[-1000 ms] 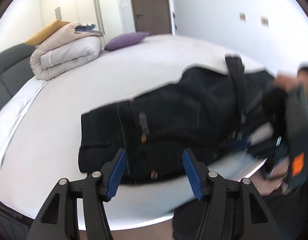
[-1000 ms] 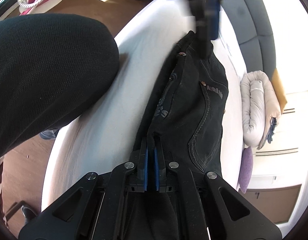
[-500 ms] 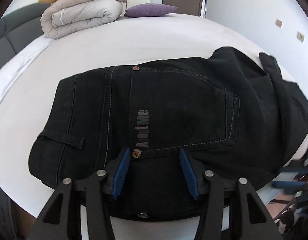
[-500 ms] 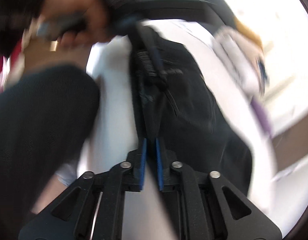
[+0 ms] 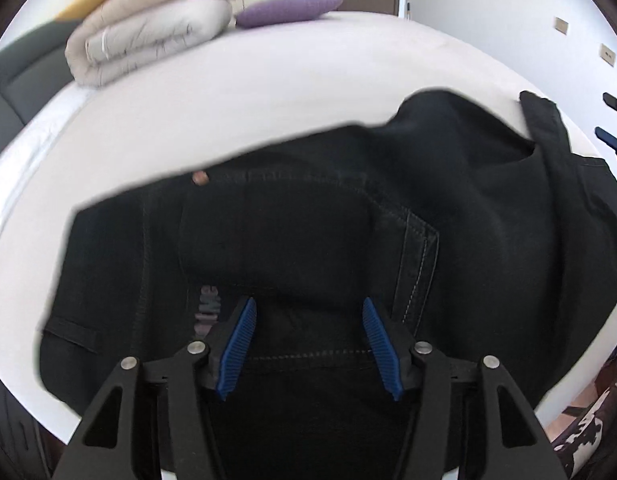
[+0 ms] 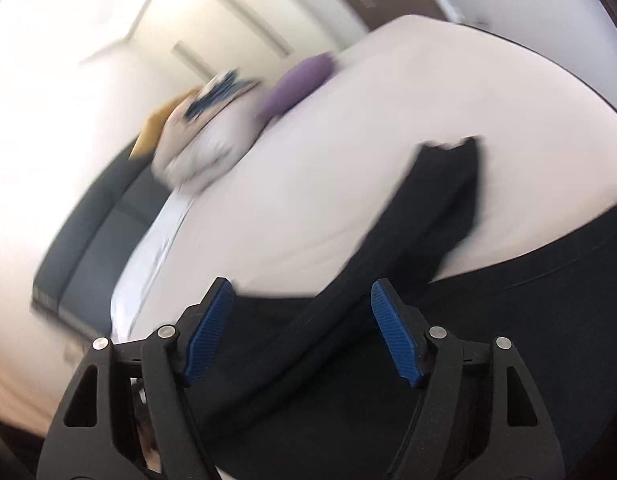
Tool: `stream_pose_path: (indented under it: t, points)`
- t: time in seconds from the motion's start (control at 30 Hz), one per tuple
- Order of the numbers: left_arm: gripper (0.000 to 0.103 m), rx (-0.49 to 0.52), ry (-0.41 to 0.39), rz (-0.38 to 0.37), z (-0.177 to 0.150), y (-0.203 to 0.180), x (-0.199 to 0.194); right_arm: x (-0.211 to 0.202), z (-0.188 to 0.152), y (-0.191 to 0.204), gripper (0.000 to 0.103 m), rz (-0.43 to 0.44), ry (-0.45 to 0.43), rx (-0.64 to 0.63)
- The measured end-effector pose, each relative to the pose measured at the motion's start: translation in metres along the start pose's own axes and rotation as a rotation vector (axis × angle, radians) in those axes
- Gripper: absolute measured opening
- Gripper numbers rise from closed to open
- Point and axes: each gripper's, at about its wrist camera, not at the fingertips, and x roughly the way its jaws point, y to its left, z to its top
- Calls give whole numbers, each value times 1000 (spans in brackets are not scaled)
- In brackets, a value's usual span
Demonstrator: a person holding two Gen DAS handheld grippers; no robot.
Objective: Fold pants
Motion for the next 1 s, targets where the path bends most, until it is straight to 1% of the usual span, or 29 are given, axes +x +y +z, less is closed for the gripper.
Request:
stream_pose_path:
  t: [0.03, 0.07, 0.1, 0.17, 0.23, 0.3, 0.37, 0.4, 0.53, 0.63, 0.67, 0.7, 0.73, 0.8, 0.87, 0.93, 1.0]
  points:
    - [60, -28, -21, -16, -1, 3, 1, 1, 13, -16, 71, 2, -9, 56]
    - [60, -50, -27, -28, -3, 7, 3, 3, 19, -26, 71, 7, -7, 100]
    - [60, -55, -29, -28, -4, 8, 2, 9, 28, -42, 71, 17, 7, 170]
    - [60, -46, -24, -7, -3, 7, 4, 22, 43, -66, 71, 59, 22, 250]
    - [60, -51, -18, 2, -6, 5, 8, 37, 53, -81, 68, 56, 27, 296]
    - [60, -62, -14, -1, 0, 2, 10, 58, 60, -94, 58, 40, 56, 356]
    - [60, -63, -15, 1, -1, 6, 9, 78, 62, -103, 50, 14, 77, 395]
    - [60, -62, -16, 3, -5, 5, 8, 84, 61, -109, 47, 14, 84, 405]
    - [60, -60, -9, 1, -5, 0, 8, 113, 67, -119, 40, 8, 79, 438]
    - [60, -57, -7, 0, -5, -1, 7, 121, 73, -125, 28, -3, 67, 444]
    - [60, -58, -8, 0, -4, 0, 7, 124, 77, -125, 16, -6, 65, 439]
    - [60, -58, -8, 1, -5, -1, 7, 128, 79, -125, 9, -11, 67, 430]
    - [60, -58, -9, 2, -5, -1, 7, 130, 80, -124, 6, -15, 65, 422]
    - [60, -57, -9, 5, -5, -2, 7, 123, 81, -122, 3, -28, 44, 411]
    - [60, -55, -8, 8, -6, -3, 8, 106, 83, -116, 3, -41, 12, 380]
    - [60, -52, -9, 8, -6, -3, 9, 73, 81, -108, 2, -57, -28, 342]
    - [60, -53, -10, 4, -7, -3, 10, 39, 75, -106, 2, -67, -68, 340]
